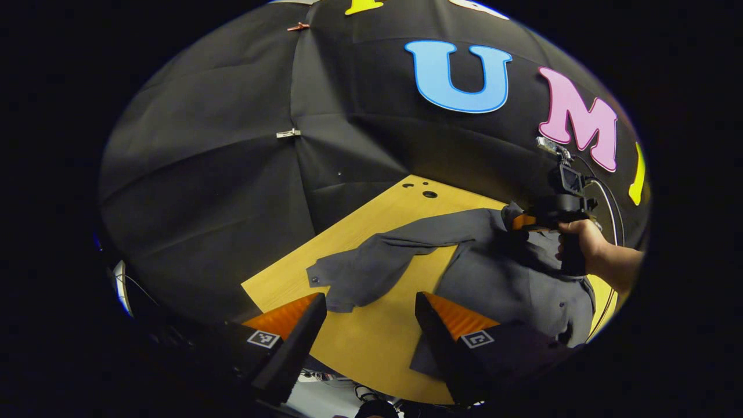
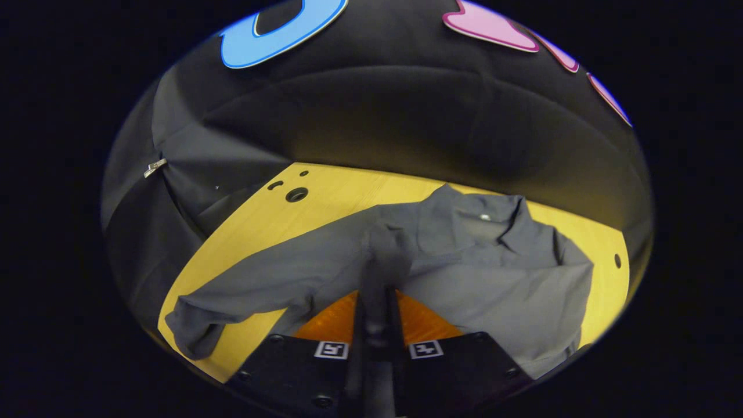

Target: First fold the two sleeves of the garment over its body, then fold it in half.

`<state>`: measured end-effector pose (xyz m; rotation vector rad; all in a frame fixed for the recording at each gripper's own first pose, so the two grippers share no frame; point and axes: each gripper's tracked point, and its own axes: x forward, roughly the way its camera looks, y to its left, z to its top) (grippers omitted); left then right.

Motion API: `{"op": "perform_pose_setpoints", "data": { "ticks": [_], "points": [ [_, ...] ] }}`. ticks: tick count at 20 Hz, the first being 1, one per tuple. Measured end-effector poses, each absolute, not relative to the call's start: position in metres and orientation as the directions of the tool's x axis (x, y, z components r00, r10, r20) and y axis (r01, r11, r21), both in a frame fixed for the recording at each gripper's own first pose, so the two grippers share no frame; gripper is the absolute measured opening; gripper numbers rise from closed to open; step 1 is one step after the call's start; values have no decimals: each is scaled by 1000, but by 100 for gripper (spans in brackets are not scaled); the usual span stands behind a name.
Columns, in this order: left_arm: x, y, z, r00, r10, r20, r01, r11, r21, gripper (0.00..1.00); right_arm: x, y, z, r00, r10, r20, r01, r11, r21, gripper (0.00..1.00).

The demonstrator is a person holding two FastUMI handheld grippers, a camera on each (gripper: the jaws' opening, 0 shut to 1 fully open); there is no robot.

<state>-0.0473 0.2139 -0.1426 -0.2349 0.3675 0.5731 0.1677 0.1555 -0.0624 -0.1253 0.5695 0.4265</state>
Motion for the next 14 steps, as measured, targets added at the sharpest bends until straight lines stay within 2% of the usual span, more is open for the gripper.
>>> {"op": "perform_pose_setpoints", "data": {
  "ticks": [1,2,3,4,5,6,7,8,14],
  "points": [
    [-51,219,-147,770,483,-418,-575,809,-124,97,165,164,-69,745,365,-559,-424,905,27,21],
    [-53,223,-151,761,480,-437,-588,794,-152,97,156,169,-67,735,373,-566,-421,906,49,65],
    [-50,225,-152,760,470,-449,-596,780,-192,97,152,172,-63,735,376,-564,-414,908,64,55],
    [-47,227,-152,763,461,-452,-598,770,-224,98,146,174,-59,740,379,-556,-410,909,74,57],
    [-48,232,-153,763,464,-451,-603,763,-234,98,143,172,-53,746,375,-550,-403,912,76,55],
    [-45,239,-155,760,464,-454,-604,763,-231,98,137,168,-48,753,369,-545,-397,915,71,73],
    [-44,243,-158,763,464,-450,-600,767,-228,100,131,162,-40,759,363,-540,-391,918,67,86],
    [-41,250,-159,765,466,-445,-600,767,-227,97,124,155,-31,767,357,-534,-384,921,63,98],
    [-16,286,-176,784,446,-431,-587,758,-283,97,81,90,-3,801,299,-519,-335,942,25,99]
  ]
}}
